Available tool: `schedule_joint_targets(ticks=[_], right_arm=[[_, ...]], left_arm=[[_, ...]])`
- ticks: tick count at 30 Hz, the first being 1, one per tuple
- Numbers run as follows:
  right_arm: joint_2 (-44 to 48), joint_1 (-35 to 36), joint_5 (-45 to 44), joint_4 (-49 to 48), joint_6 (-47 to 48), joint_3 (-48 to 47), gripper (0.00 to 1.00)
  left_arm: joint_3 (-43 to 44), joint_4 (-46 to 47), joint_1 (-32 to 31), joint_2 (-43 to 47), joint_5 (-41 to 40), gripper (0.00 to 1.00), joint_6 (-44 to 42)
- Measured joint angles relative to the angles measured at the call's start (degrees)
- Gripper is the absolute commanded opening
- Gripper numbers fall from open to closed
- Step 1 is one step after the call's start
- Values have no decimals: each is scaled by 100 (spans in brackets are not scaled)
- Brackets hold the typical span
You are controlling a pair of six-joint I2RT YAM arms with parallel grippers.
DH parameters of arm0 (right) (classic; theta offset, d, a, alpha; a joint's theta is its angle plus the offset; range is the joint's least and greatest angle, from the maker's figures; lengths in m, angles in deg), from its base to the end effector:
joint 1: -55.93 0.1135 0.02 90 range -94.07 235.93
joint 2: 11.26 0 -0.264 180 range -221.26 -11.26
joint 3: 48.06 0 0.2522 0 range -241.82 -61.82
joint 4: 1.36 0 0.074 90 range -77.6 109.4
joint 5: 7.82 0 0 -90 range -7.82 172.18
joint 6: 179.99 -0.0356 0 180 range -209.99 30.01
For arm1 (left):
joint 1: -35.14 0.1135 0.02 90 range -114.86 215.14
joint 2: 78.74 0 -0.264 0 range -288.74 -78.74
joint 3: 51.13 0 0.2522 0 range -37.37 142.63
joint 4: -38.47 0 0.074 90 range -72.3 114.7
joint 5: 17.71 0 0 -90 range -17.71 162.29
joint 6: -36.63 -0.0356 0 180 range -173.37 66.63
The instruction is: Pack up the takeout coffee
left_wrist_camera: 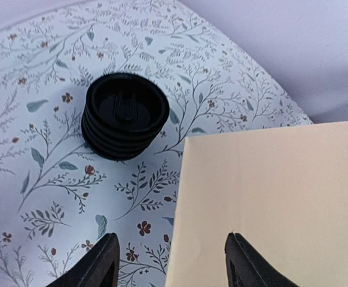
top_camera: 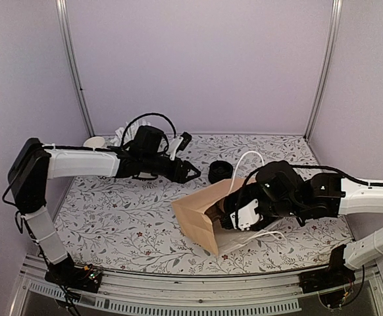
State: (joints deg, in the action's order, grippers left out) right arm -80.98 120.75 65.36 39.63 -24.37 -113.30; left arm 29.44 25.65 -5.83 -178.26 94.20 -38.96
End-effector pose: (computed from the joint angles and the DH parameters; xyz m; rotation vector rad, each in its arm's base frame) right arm 0.1181 0.2270 0.2644 -2.0692 1.1115 -0.3533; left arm 0.2882 -0.2678 0.2356 0.7450 2.1116 -0.9577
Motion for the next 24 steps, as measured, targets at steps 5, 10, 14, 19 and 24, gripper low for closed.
schedule_joint_targets(ticks=[5,10,14,19,24], right_arm=[[-111,0,-2,-70,0,-85,29],[-210,0,-7,-94,-2,-85,29],[-278,0,-11,-192,-2,-85,29],[-358,-35,-9,-321,22,-85,29],[-466,-160,4,-413,90,-85,29]], left_arm=[[136,118,0,-942,251,62,125],[457,326,0,-1443,522,62,181],[654,463,0,-1659,723,61,195],[774,590,0,-1880,942,61,199],[852,649,0,-1976,1095,59,205]])
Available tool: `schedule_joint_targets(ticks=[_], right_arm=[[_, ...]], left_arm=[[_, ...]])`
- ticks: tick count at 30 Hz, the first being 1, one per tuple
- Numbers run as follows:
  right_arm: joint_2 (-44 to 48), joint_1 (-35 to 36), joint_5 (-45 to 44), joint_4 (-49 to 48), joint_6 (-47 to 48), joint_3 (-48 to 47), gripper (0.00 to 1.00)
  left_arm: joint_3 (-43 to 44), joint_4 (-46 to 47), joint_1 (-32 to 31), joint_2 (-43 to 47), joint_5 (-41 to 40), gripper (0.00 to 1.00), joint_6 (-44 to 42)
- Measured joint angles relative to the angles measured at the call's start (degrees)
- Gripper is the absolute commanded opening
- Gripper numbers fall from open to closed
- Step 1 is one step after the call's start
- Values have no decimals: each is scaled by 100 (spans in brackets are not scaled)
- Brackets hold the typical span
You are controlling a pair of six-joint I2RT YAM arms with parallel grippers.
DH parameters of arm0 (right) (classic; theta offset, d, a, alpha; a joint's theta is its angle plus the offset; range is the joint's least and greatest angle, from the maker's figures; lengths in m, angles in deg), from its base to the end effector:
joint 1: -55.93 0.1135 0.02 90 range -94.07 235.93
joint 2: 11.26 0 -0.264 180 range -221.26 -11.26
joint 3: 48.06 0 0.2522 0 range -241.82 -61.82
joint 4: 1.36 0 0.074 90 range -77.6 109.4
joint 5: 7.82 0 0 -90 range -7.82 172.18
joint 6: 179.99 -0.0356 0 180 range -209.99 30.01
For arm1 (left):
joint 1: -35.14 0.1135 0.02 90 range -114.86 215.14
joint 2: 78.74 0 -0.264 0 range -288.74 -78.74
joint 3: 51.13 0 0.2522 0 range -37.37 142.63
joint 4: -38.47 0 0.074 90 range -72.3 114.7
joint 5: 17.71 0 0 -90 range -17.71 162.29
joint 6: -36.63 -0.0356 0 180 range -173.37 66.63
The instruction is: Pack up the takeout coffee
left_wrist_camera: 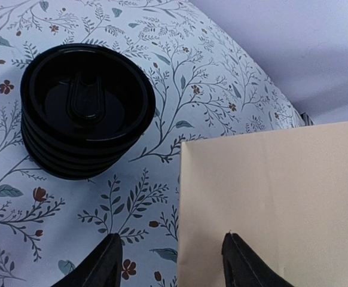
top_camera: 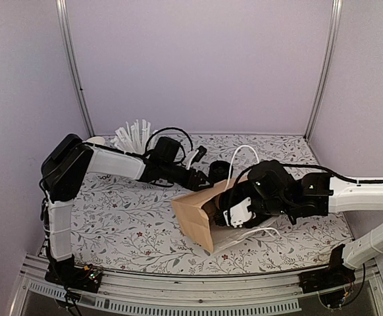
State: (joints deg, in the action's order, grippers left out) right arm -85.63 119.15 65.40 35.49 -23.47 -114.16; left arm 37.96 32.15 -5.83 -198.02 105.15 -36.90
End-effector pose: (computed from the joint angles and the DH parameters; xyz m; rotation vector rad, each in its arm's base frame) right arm 0.1330 0.2406 0.2549 -2.0598 1.1237 -0.3731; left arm 0.3276 -0.3100 0.1551 0.8304 2.1974 -1.1635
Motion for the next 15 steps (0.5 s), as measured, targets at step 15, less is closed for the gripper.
schedule_joint_targets(ticks=[15], right_arm=[[-402,-258,282,293,-46,-378,29]], left_arm=[[109,90,13,-188,321,58,9]])
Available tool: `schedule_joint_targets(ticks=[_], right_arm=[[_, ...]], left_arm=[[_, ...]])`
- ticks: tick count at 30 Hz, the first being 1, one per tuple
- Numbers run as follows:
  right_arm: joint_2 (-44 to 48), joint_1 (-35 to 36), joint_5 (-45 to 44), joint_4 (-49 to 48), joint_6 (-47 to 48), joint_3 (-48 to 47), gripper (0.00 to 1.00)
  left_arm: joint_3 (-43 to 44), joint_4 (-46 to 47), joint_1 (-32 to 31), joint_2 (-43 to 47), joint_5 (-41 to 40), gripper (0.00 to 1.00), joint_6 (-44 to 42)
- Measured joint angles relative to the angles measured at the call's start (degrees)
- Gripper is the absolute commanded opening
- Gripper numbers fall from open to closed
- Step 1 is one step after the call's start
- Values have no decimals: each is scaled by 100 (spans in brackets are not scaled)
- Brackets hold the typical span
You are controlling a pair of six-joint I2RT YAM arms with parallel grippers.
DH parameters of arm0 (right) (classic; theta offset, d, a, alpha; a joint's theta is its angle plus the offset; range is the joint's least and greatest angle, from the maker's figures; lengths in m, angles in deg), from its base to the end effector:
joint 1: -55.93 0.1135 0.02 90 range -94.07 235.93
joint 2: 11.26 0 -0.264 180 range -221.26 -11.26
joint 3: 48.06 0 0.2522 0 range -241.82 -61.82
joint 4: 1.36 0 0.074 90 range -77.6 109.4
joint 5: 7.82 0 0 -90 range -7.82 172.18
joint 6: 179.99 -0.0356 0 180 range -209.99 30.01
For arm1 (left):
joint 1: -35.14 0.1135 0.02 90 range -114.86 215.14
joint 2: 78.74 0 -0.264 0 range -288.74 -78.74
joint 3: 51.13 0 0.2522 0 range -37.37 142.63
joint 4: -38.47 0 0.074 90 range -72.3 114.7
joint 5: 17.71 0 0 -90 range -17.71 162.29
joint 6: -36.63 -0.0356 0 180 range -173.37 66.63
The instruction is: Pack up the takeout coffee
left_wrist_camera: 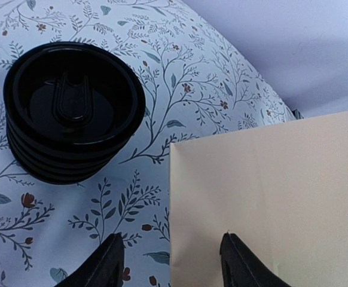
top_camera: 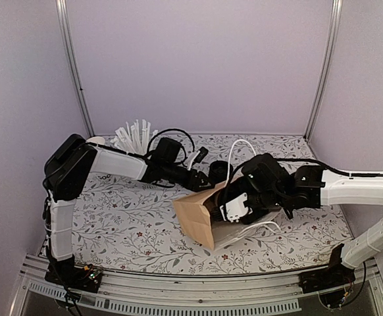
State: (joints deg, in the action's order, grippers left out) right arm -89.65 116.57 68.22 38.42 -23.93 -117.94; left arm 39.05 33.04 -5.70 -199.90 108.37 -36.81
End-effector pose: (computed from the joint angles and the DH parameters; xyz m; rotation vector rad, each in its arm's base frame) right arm 0.1489 0.2472 0.2537 -2.0996 1.1792 -0.3375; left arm 0.3309 -0.3138 0.1486 0.8606 2.1869 -1.2249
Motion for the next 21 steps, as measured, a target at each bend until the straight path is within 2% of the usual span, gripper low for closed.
schedule_joint_targets(ticks=[10,21], right_arm=[[-487,-127,363,702,-278,-752,29],[-1080,-164,678,1681,-640,-1720,28]], left_arm=[[-238,155,26,109,35,58,2],[-992,205,79,793,-13,58,2]])
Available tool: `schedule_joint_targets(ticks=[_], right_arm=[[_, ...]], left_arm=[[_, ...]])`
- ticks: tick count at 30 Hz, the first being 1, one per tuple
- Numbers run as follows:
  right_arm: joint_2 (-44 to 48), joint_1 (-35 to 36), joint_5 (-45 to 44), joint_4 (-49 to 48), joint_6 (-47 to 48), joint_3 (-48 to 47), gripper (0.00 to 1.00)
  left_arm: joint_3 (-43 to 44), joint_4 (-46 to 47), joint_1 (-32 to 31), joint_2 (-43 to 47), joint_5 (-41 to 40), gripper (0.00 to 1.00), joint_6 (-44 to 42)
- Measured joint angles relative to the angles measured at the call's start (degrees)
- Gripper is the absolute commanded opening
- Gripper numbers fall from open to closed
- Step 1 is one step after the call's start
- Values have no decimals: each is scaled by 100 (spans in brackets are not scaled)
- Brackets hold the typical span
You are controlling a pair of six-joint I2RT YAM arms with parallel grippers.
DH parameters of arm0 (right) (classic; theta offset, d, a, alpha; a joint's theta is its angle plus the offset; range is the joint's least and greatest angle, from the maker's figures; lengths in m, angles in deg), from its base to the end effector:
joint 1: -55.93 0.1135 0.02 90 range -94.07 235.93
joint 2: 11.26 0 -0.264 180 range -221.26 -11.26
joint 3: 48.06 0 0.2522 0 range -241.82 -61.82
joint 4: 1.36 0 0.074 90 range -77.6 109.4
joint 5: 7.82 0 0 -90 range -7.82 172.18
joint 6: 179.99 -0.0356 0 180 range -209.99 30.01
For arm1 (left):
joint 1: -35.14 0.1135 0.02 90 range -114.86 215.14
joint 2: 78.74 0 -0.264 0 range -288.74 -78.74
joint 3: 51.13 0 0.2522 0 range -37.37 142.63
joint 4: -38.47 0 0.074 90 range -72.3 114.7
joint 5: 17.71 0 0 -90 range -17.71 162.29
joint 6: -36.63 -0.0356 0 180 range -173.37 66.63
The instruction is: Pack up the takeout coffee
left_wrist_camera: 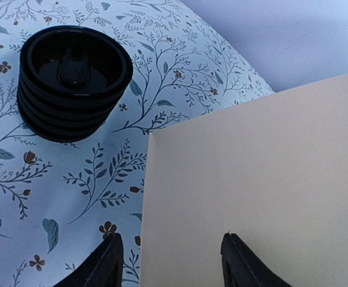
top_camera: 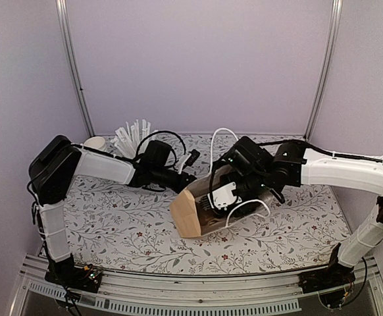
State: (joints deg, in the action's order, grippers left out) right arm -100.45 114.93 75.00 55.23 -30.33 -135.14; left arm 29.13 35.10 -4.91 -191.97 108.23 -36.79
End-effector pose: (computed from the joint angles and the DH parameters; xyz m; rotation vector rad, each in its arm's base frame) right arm 0.1712 0.2764 0.2748 -2.2057 1.3610 -0.1668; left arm 0.3069 -0.2853 0.1579 0.8424 2.1886 -1.2160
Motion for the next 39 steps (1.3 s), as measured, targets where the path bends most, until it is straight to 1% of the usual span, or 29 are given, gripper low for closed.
schedule_joint_targets(ticks=[9,20,24,31,39], right_arm=[[-341,-22,382,855,-208,-634,29],[-688,-22,929,1810,-361,-1235,29],[-973,-22,1110,2153,-470,-1528,32],[-1075,-26,1309,2374,-527,-1593,33],[-1075,-107,1451,2173,-503,-1342,31]], left_arm=[[-481,20,9,466,-76,58,-2],[-911,227,11,699,-85,59,2],[-1078,269,11,789,-85,59,11],[-1217,350,11,946,-85,59,39],[-1268,378,11,1056,-85,59,59]])
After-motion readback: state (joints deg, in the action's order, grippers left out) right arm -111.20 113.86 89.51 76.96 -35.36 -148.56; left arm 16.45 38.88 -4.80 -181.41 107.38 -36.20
